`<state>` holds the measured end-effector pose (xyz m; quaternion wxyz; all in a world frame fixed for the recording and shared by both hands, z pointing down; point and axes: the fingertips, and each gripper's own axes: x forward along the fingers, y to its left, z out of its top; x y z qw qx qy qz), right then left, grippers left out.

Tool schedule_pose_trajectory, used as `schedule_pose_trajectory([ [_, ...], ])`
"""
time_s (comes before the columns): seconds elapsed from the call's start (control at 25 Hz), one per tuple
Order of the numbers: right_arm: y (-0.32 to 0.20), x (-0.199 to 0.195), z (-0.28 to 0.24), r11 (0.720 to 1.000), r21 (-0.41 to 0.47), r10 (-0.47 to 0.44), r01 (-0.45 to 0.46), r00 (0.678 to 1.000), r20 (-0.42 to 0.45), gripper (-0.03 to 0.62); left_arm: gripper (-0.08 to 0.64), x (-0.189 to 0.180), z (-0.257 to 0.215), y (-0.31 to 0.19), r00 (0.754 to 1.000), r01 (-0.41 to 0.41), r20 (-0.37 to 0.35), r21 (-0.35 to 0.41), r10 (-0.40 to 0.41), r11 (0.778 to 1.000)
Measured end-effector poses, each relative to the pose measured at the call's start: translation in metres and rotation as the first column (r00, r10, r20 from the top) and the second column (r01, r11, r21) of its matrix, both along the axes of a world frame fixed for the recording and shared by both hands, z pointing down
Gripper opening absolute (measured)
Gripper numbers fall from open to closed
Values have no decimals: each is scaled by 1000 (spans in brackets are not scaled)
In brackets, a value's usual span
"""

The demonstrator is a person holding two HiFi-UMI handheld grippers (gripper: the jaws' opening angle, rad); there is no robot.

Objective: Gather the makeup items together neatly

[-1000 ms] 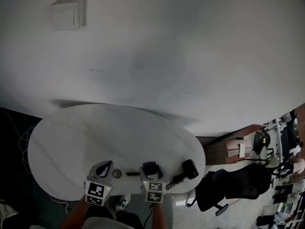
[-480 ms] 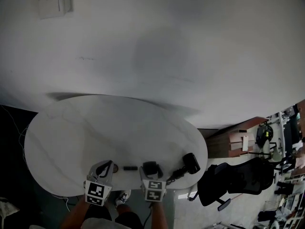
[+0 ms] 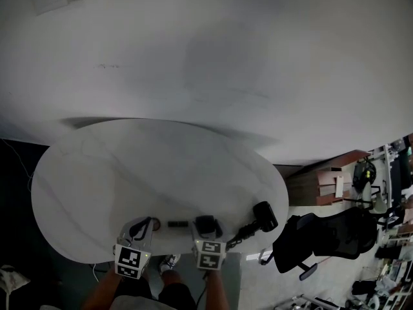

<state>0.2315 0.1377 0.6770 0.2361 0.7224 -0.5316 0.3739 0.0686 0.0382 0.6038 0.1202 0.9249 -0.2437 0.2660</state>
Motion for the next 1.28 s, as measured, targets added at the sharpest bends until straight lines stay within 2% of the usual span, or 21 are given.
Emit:
schedule_pose_trajectory([
  [0.6,13,4,26,999,-24,49,-48,998,27,337,11,0,9,10,1000,-5,18,-7,5,1000],
  [1.28,12,7,20,993,56,105,-107,994,31,351,11,0,4,13,1000,-14,22,6,14,1000],
])
